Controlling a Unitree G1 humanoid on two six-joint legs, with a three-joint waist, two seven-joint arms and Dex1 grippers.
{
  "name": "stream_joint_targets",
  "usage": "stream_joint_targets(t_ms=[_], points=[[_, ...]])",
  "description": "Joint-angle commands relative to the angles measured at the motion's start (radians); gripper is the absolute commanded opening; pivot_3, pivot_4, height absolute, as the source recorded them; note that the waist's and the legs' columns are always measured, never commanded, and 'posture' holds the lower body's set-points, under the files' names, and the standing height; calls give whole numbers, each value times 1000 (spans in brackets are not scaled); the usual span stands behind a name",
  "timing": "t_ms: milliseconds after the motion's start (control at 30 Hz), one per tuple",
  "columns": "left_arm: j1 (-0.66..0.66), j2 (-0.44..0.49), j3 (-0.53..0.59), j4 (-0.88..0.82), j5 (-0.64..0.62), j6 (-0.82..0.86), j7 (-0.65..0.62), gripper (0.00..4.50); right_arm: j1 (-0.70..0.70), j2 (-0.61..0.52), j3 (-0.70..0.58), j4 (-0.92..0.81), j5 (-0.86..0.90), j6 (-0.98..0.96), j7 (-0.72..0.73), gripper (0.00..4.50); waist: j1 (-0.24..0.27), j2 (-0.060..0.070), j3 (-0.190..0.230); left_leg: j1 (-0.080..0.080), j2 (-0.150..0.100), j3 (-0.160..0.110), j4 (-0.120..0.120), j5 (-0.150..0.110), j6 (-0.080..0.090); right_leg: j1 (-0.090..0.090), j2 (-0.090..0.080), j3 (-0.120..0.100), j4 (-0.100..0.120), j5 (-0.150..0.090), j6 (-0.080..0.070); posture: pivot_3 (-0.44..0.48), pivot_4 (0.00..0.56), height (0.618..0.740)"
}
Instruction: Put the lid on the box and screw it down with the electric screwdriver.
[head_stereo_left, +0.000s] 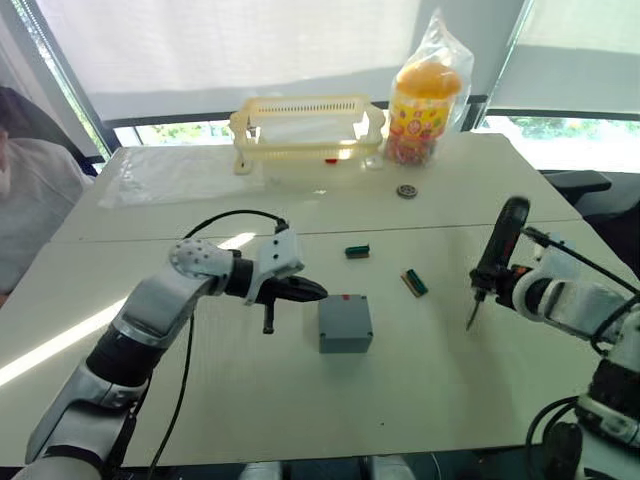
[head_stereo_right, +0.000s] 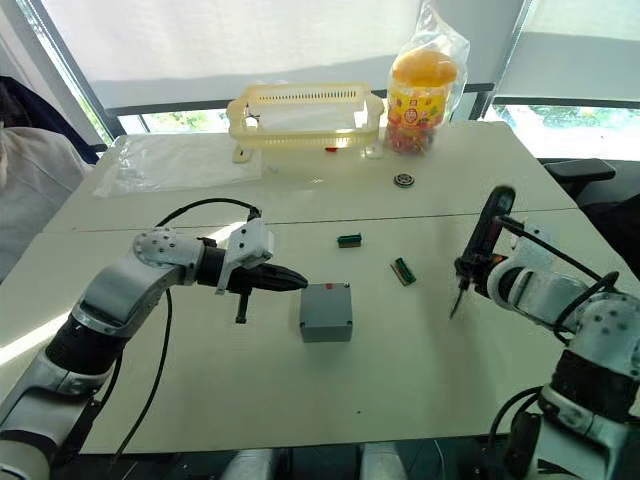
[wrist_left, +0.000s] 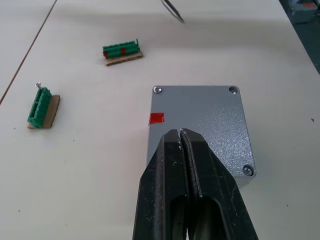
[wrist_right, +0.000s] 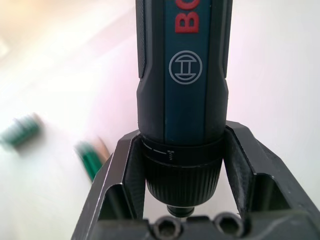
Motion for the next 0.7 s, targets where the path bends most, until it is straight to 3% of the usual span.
stream_joint_targets(t_ms=[33,233,367,700], points=[[-32,-7,1,10,-3,-3,-23,0,52,19,113,-204,-91,-246,214,1757,0,-1,0,0,0,0,0,0,0,0,0,0,0,0,0,0,150,740],[-13,-65,-11,6,-7,10,0,0,115,67,337,-306,-244,-531,490,1757,0,-1,0,0,0,0,1,0,0,1,0,0,-1,0,0,0,150,740],[-1,-119,-30,20,14,8,38,0,150,144,455,-276,-315,-660,588,1757,4,-1,0,0,0,-1,1,0,0,2,0,0,-1,0,0,0,150,740],[39,-154,-98,34,92,-13,85,0,216,181,532,-258,-417,-763,681,1757,5,-1,0,0,0,-1,3,0,0,2,0,0,0,0,0,0,150,740]])
